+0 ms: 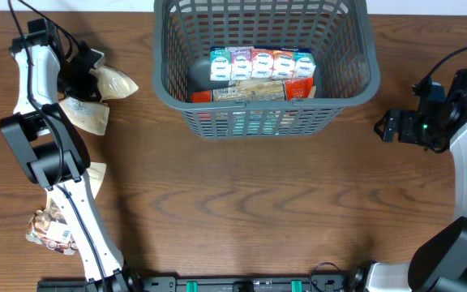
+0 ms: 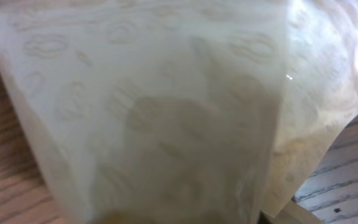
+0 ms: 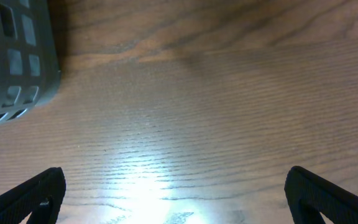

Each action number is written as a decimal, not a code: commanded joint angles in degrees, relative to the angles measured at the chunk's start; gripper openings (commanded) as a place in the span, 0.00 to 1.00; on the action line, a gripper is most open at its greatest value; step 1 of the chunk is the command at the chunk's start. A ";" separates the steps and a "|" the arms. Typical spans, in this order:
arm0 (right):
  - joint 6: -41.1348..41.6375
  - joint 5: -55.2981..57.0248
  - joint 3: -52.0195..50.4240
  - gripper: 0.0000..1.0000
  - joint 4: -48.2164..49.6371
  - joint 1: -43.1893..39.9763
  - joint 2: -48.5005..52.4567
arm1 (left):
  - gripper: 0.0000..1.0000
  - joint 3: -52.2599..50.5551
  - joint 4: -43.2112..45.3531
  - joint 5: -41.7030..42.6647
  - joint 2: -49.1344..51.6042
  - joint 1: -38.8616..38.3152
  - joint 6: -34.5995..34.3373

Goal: Pack container
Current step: 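Carry the white pack into the basket and release it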

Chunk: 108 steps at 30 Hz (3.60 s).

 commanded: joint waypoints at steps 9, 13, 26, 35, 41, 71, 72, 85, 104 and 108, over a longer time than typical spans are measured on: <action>-0.59 -0.24 -0.26 0.99 -0.94 -0.20 -1.01 | 0.06 -0.35 -1.99 -0.31 0.57 -1.40 -5.27; -0.59 -0.24 -0.26 0.99 -1.25 -0.20 -1.01 | 0.06 -0.35 -2.80 -0.07 -2.47 -1.53 -10.71; 0.04 -0.24 -0.26 0.99 -4.63 -0.20 -1.01 | 0.06 -0.35 -9.51 4.55 -19.37 -3.87 -20.70; 0.04 -0.22 -0.26 0.99 -6.10 -0.20 -1.01 | 0.06 -0.35 -10.25 4.59 -37.11 -6.27 -21.18; 0.13 -0.24 -0.26 0.99 -5.70 -0.20 -1.01 | 0.06 -0.35 -8.48 5.16 -47.89 -11.85 -19.69; 3.08 -0.31 -0.26 0.99 -5.27 -0.20 -1.01 | 0.06 -0.35 10.08 9.07 -21.75 -45.00 16.44; 3.08 -0.42 -0.26 0.99 -5.22 -0.20 -1.01 | 0.06 -0.35 9.97 9.07 -20.81 -44.98 16.13; 3.52 -0.57 -0.26 0.99 -5.22 -0.20 -1.01 | 0.99 -0.28 8.76 7.72 -21.49 -44.72 8.81; 3.52 -3.45 -0.26 0.99 -5.84 -0.09 -1.01 | 0.99 0.02 -1.22 -20.13 -58.47 -31.50 -17.11; 3.52 -3.45 -0.26 0.99 -5.92 -0.09 -1.01 | 0.99 0.02 -13.79 -20.09 -60.78 -20.11 -23.98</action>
